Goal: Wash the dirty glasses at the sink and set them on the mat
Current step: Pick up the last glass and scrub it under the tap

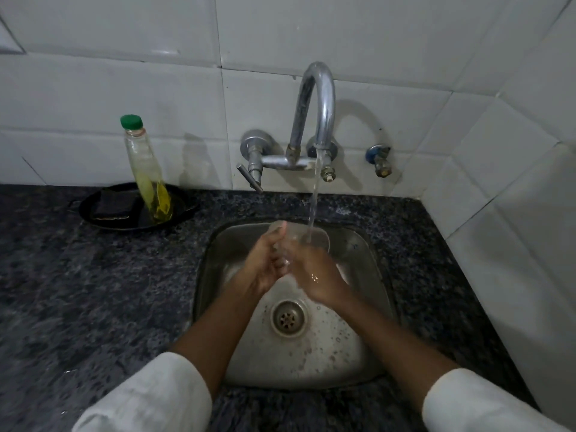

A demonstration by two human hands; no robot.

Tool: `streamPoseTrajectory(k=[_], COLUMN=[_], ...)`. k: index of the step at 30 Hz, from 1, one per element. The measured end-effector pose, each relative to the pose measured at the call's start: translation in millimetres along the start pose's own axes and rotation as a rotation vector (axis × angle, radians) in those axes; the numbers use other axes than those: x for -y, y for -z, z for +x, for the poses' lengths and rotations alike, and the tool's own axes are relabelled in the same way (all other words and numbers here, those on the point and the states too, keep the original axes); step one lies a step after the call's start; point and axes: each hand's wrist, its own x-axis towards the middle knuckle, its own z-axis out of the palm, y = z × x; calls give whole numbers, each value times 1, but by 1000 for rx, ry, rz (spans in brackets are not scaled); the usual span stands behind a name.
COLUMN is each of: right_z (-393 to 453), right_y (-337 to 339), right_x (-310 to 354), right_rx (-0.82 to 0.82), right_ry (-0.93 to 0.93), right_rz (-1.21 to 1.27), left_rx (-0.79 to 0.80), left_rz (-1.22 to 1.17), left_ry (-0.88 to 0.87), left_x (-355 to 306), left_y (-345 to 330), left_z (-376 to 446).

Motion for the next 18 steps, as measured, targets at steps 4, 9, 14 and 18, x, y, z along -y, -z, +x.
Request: streamPoseTrajectory(k=[4,9,14,18], right_z=[-2,3,-5,10], right_y=[-1,-5,1,-2], right_x=[-14,12,0,10], right_rx=[57,-181,87,-184], right_ry=[-2,-197,2,-196], right_rz=[-320,380,-476,315], left_rx=[-37,145,4,68], left_rz=[326,-130,189,-261], left_ry=[81,-13,51,-72], left_x=[-4,7,4,25], left_y=[0,1,2,-3], left_z=[-3,-3,0,-4])
